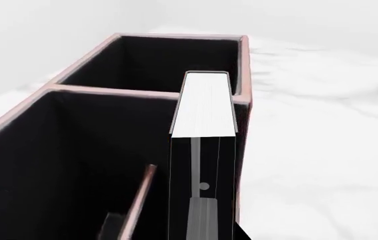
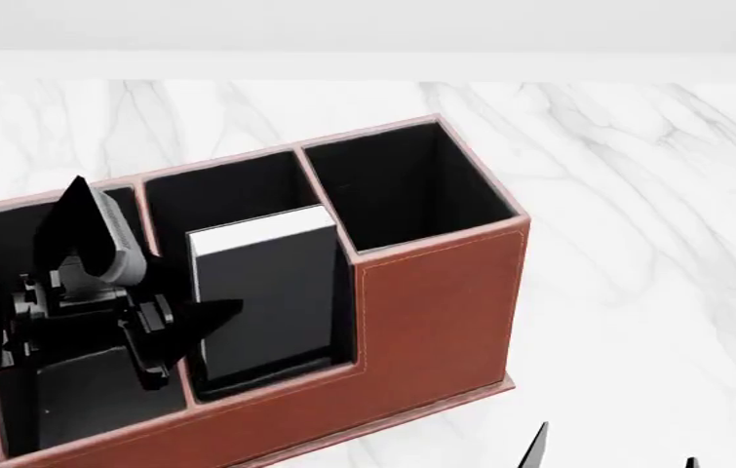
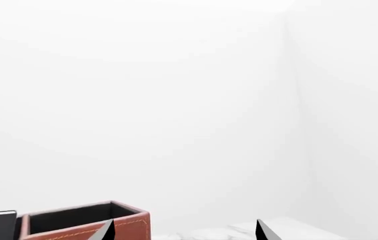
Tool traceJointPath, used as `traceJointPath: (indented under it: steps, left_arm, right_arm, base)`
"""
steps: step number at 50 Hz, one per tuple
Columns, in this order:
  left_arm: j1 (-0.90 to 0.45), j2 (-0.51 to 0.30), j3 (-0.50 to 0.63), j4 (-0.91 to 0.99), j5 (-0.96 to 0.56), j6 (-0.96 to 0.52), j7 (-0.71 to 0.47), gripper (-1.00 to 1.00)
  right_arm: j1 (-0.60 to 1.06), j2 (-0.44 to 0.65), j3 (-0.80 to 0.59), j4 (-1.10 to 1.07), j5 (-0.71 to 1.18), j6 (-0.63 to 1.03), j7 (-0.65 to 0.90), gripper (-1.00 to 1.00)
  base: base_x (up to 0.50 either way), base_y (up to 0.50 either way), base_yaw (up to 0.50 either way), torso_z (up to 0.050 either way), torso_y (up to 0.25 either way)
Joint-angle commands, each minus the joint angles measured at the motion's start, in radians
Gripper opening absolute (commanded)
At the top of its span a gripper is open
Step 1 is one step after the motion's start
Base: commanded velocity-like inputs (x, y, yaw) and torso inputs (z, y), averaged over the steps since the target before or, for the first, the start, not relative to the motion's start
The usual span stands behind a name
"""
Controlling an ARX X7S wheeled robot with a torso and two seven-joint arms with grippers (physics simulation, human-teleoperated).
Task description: Pick up the book and place it in the back compartment of the caddy.
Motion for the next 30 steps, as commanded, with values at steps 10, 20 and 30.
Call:
traceJointPath:
  steps: [10, 20, 30]
  left_arm:
    - [-0.012, 0.063, -0.226, -0.089, 0.127, -0.002, 0.051, -1.0]
    - [0.002, 0.07, -0.402, -0.089, 0.29, -0.018, 0.064, -1.0]
    - [0.013, 0.084, -0.598, -0.09, 0.495, -0.035, 0.07, -1.0]
  right_arm:
    - [0.006, -0.001, -0.005, 0.013, 0.0, -0.004, 0.003, 1.0]
    - [0.007, -0.001, -0.007, 0.018, -0.002, -0.007, 0.004, 1.0]
    - [0.004, 0.001, -0.01, 0.008, -0.002, 0.001, 0.006, 1.0]
  base:
    - [0.0, 0.0, 0.0, 0.001, 0.001]
    - [0.0, 0.0, 0.0, 0.0, 0.002]
    - [0.0, 0.0, 0.0, 0.0, 0.001]
